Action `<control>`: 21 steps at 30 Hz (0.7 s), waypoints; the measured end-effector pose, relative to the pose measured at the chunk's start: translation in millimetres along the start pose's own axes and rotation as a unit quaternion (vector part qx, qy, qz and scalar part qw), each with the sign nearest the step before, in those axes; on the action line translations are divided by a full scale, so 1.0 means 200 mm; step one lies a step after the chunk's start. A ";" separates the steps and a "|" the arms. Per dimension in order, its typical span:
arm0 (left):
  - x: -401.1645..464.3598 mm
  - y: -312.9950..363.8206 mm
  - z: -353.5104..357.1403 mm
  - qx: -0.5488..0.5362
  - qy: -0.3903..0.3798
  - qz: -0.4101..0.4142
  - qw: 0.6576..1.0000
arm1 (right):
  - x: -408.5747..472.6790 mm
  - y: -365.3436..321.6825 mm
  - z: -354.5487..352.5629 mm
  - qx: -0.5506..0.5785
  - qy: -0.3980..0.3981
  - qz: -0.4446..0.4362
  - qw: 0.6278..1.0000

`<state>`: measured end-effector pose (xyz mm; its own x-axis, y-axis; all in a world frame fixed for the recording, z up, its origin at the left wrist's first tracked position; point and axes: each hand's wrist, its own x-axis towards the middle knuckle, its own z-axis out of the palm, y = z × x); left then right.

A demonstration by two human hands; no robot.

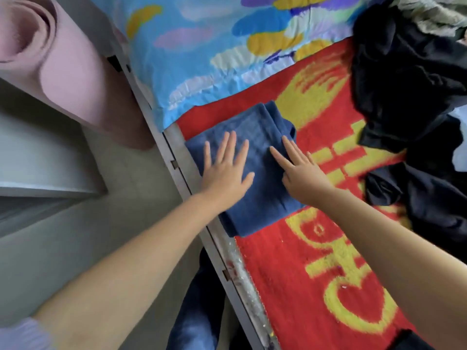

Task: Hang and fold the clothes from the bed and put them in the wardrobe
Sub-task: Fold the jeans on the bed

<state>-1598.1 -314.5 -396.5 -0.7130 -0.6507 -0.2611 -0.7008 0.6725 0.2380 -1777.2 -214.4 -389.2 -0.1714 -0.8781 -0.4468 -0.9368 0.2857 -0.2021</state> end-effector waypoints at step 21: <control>-0.21 0.30 0.18 0.009 -0.136 -0.083 0.987 | -0.07 -0.11 0.05 -0.198 -0.076 -0.069 0.975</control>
<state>-1609.9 -234.5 -405.4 -0.5546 -0.6352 -0.5375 -0.8054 0.5721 0.1550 -1750.6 -204.8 -386.0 -0.0166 -0.8217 -0.5696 -0.9972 -0.0277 0.0690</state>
